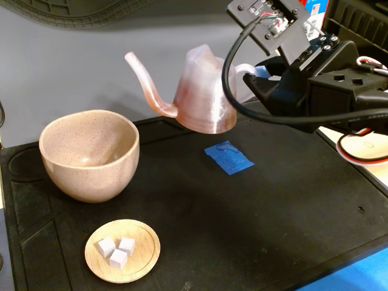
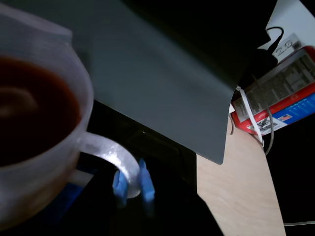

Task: Pick up a kettle and pour liquid into a cup.

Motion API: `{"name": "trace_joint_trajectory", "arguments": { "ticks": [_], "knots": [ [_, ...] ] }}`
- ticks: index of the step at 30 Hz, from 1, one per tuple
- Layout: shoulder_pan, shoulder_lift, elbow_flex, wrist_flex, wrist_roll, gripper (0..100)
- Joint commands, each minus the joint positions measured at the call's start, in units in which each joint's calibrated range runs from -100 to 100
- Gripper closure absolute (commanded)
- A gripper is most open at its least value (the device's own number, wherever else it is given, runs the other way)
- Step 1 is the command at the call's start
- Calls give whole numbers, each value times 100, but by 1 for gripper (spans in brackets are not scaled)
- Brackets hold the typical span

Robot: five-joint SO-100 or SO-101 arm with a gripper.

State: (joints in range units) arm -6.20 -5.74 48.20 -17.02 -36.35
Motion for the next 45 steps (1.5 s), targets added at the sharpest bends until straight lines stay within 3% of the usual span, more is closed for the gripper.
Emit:
{"name": "trace_joint_trajectory", "arguments": {
  "ticks": [1,12,14,27,34,36,40,41,45],
  "knots": [
    [0,-425,-255,-14,85,99],
    [-160,-408,-637,341,773,99],
    [-145,-373,-782,496,1145,99],
    [-122,-339,-900,505,1345,99],
    [-160,360,-1862,505,1345,99],
    [-122,377,-1862,505,1775,99],
    [-152,412,-1871,505,1943,99],
    [-152,394,-1871,496,2363,99],
    [-152,412,-2034,453,2604,99]
  ]
}}
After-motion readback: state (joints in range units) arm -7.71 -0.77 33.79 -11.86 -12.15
